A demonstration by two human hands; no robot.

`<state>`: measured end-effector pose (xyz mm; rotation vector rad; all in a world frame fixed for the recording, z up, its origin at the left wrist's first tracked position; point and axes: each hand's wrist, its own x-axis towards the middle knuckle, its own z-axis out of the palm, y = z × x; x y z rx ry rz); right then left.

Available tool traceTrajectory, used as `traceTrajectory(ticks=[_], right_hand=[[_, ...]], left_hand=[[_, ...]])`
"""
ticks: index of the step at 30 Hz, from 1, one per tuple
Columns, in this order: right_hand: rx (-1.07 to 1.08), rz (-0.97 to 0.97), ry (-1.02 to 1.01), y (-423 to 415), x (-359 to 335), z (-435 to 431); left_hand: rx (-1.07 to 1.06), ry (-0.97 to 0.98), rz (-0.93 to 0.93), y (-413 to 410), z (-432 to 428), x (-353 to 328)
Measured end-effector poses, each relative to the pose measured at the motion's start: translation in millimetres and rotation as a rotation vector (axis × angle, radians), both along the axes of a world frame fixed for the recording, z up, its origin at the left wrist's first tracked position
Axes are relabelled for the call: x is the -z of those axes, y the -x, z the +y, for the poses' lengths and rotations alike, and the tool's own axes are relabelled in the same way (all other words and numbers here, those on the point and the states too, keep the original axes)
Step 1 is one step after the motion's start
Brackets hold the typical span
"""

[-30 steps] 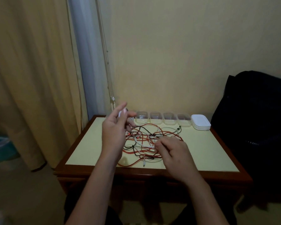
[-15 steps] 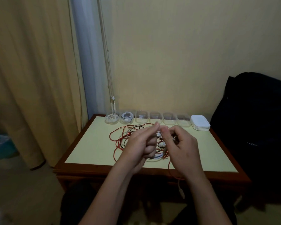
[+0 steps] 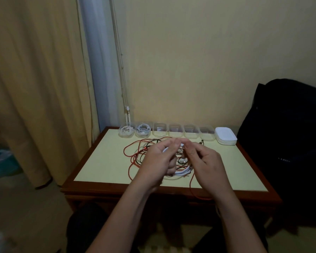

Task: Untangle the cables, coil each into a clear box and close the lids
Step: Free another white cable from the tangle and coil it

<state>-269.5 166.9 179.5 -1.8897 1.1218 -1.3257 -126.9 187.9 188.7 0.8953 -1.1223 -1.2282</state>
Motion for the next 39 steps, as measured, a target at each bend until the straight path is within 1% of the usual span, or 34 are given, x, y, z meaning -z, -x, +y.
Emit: traceTrajectory(ticks=[2, 5, 8, 10, 13, 18, 26, 29, 32, 34, 37, 39], right_hand=[[-0.045, 0.006, -0.068, 3, 3, -3], [-0.164, 0.044, -0.169, 15, 8, -10], [-0.222, 0.186, -0.182, 22, 13, -16], [-0.218, 0.225, -0.183, 20, 15, -16], [-0.125, 0.304, -0.143, 16, 19, -16], [0.092, 0.352, -0.094, 14, 29, -22], [0.231, 0.303, -0.006, 11, 42, -25], [0.259, 0.244, -0.036, 10, 44, -25], [0.270, 0.117, -0.101, 8, 43, -25], [0.239, -0.027, -0.179, 7, 41, -25], [0.133, -0.300, -0.319, 6, 31, -20], [0.076, -0.420, -0.352, 6, 24, -15]], left_hand=[[-0.059, -0.013, 0.035, -4, -3, 0], [-0.115, -0.049, 0.180, -19, -5, -4], [-0.130, -0.083, 0.312, -33, -6, -9], [-0.140, -0.093, 0.385, -40, -6, -12], [-0.131, -0.110, 0.507, -48, -6, -17], [-0.071, -0.119, 0.660, -56, -2, -25], [0.029, -0.155, 0.813, -53, 0, -26], [0.073, -0.184, 0.835, -47, 0, -26], [0.112, -0.208, 0.838, -41, 0, -23], [0.132, -0.234, 0.832, -37, 0, -21], [0.127, -0.272, 0.819, -31, 0, -18], [0.131, -0.286, 0.814, -28, -1, -16]])
